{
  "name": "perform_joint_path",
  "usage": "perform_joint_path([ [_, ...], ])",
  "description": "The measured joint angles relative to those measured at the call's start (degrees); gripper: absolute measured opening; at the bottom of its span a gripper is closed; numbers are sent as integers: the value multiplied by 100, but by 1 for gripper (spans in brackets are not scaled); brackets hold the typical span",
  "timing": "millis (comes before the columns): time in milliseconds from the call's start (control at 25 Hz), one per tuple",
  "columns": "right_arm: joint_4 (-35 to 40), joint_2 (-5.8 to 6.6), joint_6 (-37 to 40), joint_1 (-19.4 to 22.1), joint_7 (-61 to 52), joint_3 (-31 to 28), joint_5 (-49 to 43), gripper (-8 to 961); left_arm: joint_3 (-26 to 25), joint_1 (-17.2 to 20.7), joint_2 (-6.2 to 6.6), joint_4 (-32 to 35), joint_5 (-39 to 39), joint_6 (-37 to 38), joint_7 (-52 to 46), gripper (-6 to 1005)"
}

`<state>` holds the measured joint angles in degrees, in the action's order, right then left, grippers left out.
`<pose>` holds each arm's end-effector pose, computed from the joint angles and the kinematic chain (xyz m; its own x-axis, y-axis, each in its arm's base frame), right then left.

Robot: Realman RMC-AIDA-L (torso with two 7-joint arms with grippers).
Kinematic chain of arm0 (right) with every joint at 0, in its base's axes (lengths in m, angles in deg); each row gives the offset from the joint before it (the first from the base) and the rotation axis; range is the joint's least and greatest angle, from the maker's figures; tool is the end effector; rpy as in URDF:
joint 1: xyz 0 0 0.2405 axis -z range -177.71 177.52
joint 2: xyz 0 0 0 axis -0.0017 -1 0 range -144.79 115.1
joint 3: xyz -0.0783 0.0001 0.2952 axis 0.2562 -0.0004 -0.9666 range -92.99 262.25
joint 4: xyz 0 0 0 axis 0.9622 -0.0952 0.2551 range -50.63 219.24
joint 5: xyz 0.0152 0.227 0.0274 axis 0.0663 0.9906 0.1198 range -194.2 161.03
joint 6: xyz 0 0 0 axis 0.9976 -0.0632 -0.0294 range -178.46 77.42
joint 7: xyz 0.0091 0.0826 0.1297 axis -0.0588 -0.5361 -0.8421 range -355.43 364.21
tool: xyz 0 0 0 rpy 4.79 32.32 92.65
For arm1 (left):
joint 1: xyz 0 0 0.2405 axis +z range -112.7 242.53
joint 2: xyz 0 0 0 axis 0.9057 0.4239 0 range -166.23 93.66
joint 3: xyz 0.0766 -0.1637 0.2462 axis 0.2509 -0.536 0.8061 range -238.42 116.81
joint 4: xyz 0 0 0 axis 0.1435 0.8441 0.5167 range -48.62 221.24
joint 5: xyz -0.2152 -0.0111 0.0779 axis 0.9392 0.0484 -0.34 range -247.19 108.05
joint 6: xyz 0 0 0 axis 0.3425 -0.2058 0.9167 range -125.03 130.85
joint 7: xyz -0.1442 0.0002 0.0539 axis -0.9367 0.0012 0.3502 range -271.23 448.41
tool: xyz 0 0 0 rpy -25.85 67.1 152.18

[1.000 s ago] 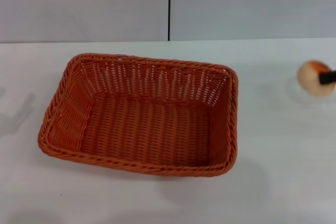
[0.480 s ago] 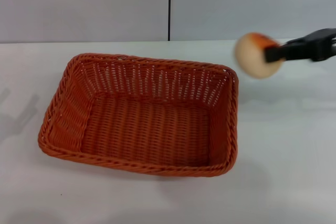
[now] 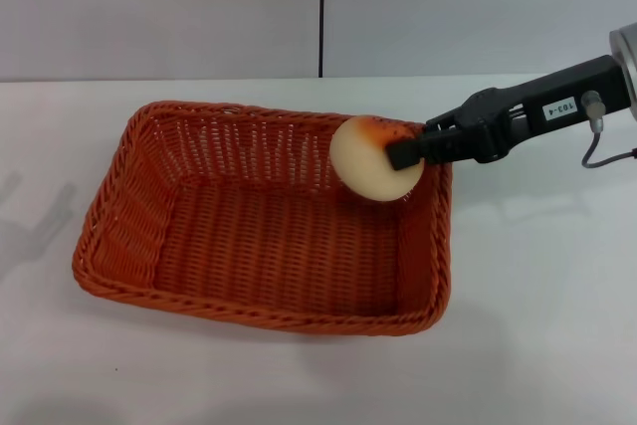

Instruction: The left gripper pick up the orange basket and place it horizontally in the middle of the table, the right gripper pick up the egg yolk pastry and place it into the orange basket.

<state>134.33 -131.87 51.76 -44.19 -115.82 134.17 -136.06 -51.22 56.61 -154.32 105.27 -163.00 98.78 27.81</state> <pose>0.1881 0.4096 -0.0107 0.7661 -0.6015 -0.2265 -0.5699 -0.7986 0.1934 -0.4384 0.2265 0.0310 0.3590 0.0625 0.9312 0.8749 -0.3699 -0.3125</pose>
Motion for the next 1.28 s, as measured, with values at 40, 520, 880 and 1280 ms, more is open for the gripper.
perform_joint_path([
  [40,-3,-10,-21,14,28,-13,10,78,1,8,0,-11,0,2,15,844],
  [520,290,-22,157,421,636,-91,423,430,9,20,3,-115,1,47,242,844],
  [880,307,-142,-272,2207,3278,-864,2768,604,-36,108,-5,-194,39,269,1090,844],
  [1280,-3598,-174,-368,2798,8356,-3092,4626,611,-623,110,-9,-957,49,490,2317,844],
])
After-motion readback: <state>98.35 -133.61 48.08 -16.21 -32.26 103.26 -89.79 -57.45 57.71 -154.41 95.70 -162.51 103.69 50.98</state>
